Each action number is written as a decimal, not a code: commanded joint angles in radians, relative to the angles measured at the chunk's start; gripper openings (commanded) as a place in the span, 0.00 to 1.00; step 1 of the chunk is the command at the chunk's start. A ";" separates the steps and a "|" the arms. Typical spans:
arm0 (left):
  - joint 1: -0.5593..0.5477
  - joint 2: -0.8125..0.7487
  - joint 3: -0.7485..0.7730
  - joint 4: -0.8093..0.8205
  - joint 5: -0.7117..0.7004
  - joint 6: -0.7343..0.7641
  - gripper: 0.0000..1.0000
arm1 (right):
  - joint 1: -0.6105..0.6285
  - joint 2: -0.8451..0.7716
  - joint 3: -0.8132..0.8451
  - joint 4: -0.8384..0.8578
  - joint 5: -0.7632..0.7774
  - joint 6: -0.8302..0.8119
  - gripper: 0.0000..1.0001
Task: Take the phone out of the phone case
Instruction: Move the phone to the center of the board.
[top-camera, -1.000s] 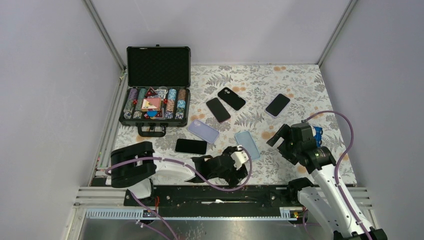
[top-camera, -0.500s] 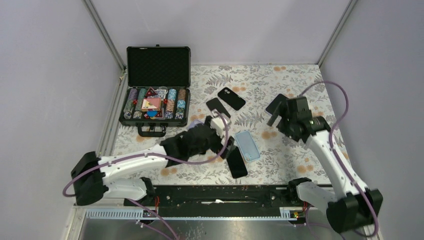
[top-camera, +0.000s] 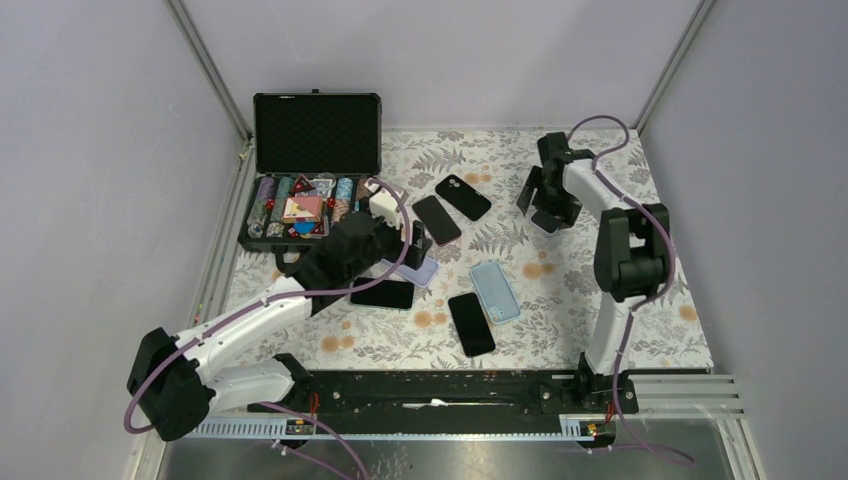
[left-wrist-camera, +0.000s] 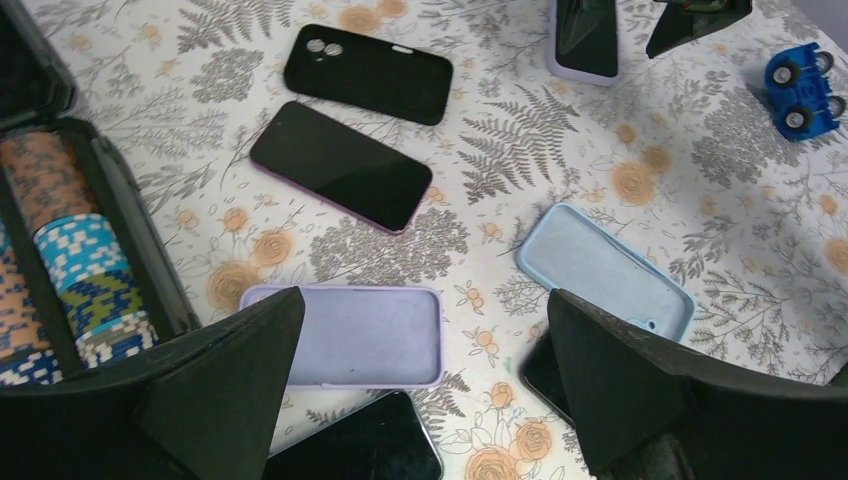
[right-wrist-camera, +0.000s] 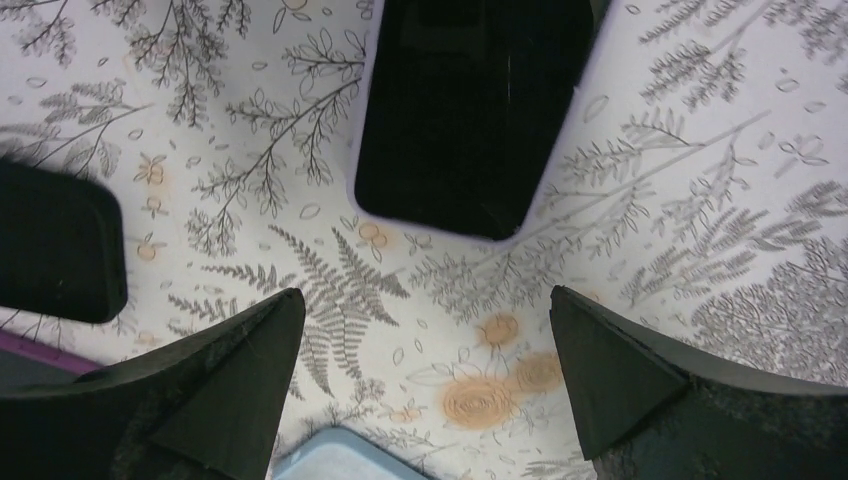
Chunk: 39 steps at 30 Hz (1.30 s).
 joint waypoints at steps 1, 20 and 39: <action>0.042 -0.051 -0.029 0.055 0.043 -0.037 0.99 | -0.020 0.082 0.111 -0.065 0.013 -0.009 1.00; 0.068 -0.026 -0.022 0.023 0.006 -0.028 0.99 | -0.096 0.249 0.297 -0.195 -0.145 0.058 0.90; 0.145 -0.001 0.023 -0.055 0.033 -0.050 0.99 | -0.333 0.571 0.812 -0.092 -0.265 0.390 0.18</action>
